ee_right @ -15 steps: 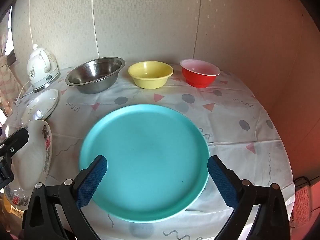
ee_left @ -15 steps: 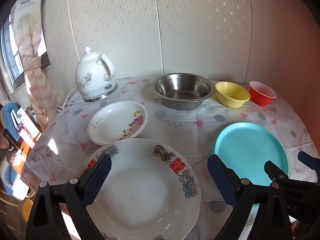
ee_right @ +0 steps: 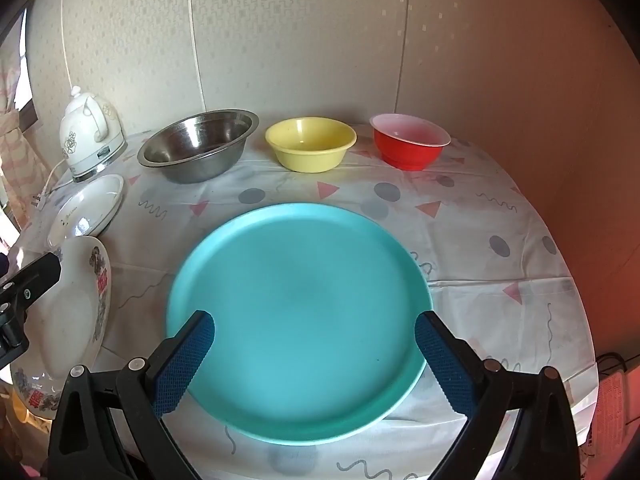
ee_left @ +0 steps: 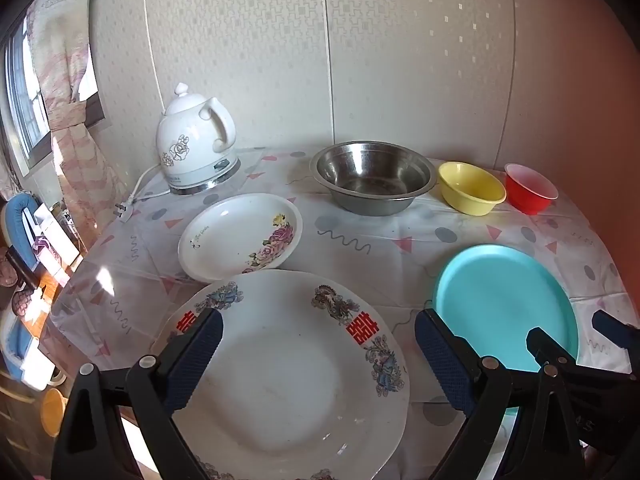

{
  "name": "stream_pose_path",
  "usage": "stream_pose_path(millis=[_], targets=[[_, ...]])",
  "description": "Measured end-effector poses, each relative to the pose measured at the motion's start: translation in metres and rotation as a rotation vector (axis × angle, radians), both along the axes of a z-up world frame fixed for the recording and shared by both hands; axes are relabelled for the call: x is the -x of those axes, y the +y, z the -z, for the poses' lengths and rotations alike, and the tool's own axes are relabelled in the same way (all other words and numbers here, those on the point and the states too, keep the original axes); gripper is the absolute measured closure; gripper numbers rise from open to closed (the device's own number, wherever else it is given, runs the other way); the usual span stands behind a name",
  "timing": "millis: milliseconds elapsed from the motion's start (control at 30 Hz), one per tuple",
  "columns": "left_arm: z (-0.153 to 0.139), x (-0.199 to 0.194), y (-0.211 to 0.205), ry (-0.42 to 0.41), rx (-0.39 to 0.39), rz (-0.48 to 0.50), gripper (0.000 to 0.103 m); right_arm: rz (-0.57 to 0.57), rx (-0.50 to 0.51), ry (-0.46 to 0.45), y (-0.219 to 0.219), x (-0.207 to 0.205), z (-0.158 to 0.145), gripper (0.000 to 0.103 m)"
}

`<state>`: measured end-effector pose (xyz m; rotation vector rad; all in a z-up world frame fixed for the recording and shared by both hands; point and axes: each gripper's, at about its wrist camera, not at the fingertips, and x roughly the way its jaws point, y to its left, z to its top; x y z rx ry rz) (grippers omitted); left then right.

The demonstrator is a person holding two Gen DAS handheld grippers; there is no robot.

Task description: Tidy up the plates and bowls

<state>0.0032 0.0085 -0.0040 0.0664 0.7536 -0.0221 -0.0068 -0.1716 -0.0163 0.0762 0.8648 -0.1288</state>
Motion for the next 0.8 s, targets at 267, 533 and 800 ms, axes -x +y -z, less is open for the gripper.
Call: stream_pose_path(millis=[267, 533, 800], targets=[[0.006, -0.002, -0.001, 0.027, 0.023, 0.012, 0.006, -0.012, -0.009, 0.003, 0.004, 0.002, 0.0, 0.001], [0.008, 0.001, -0.001, 0.044, 0.016, 0.014, 0.006, -0.015, -0.03, 0.008, 0.006, 0.003, 0.003, 0.001], [0.0, 0.009, 0.002, 0.031, 0.008, 0.009, 0.006, -0.029, -0.039, -0.006, 0.01, 0.005, -0.002, 0.001]])
